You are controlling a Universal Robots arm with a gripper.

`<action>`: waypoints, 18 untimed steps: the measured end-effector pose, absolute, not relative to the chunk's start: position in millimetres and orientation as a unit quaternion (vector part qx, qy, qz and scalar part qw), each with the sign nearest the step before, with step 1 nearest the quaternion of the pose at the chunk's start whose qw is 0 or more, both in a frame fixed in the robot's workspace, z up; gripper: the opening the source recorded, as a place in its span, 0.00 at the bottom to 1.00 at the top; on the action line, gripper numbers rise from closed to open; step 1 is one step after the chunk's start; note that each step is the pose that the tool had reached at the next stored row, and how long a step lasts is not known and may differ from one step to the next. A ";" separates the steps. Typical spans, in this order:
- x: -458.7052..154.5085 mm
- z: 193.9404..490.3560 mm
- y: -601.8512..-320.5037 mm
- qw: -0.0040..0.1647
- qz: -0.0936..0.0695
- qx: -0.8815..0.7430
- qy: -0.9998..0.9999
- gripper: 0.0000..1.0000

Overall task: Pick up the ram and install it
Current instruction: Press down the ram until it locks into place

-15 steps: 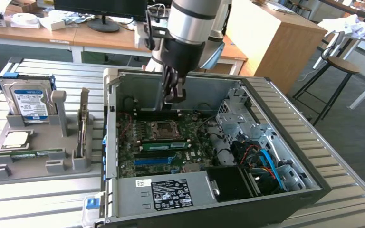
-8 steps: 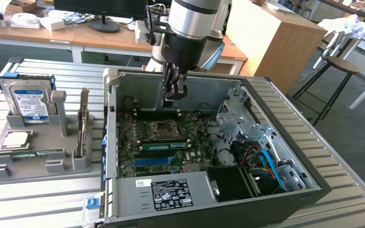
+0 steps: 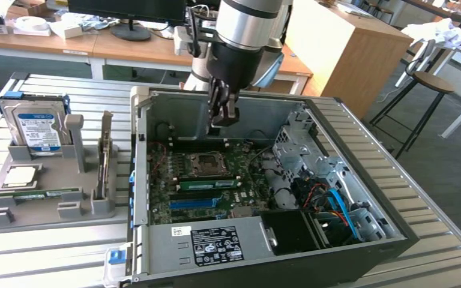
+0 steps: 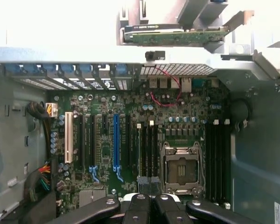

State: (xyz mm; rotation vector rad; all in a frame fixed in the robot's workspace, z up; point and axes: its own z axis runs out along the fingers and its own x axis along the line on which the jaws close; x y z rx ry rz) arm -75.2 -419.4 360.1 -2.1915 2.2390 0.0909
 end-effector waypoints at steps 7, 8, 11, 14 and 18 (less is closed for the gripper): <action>-60.4 360.1 -419.4 0.004 0.029 -0.699 0.714 0.10; -58.5 360.1 -419.4 0.004 0.029 -0.699 0.714 0.10; -53.1 360.0 -419.4 0.004 0.029 -0.699 0.714 0.10; -48.0 360.1 -419.4 0.004 0.029 -0.699 0.714 0.10; -46.0 360.1 -419.4 0.004 0.029 -0.699 0.714 0.10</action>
